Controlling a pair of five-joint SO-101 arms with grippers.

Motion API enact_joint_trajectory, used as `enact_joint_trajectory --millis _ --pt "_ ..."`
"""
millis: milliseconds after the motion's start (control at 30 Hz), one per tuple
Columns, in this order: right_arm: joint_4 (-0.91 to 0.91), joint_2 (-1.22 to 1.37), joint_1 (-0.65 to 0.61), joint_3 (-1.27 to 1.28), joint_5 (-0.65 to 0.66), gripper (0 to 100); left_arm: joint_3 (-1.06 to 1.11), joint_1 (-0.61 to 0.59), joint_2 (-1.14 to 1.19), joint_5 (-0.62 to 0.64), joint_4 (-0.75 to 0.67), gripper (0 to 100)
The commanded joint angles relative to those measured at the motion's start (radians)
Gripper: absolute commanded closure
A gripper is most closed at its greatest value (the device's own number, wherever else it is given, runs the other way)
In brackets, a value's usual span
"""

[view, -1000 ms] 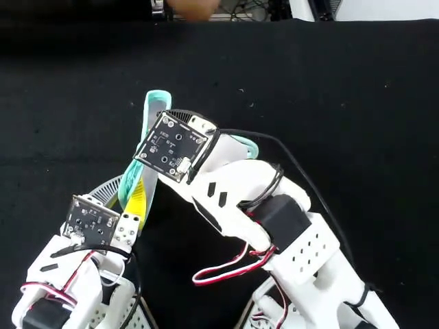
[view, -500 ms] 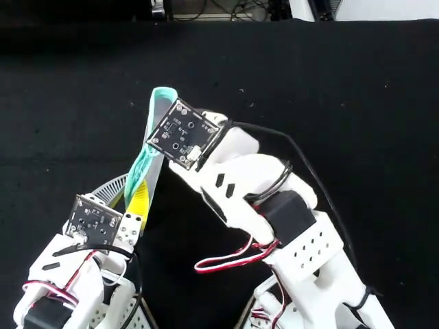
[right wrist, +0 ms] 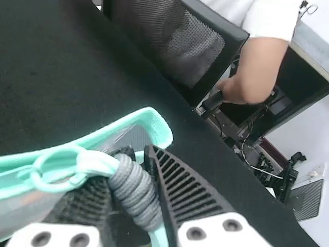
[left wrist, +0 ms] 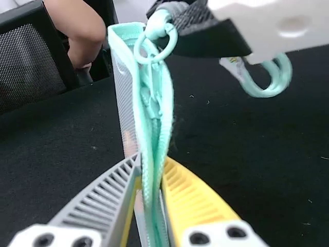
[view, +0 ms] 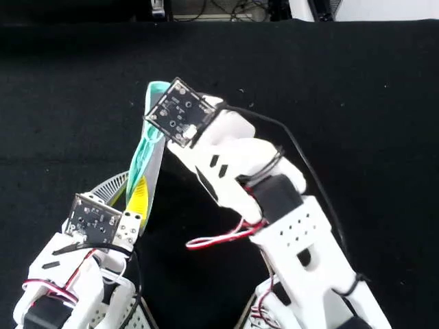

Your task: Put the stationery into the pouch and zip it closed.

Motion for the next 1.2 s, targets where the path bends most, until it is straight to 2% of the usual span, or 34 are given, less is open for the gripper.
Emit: enact_joint_trajectory --millis 0,367,800,933,1167 --pt "-0.060 0.031 0.140 -0.101 0.005 98.6 -0.013 0.004 -0.005 0.000 0.012 97" --pt "-0.052 0.085 0.141 -0.249 0.008 98.6 -0.013 0.004 -0.005 0.000 0.017 97" --pt "-0.091 0.213 0.229 -0.325 0.009 98.6 -0.013 0.004 -0.005 0.000 0.015 97" --pt "-0.063 0.314 0.278 -0.446 0.009 98.6 -0.013 0.004 -0.005 0.000 0.015 97" --pt "0.094 0.513 0.308 -0.760 0.009 98.6 -0.013 0.004 -0.005 0.000 0.014 97"
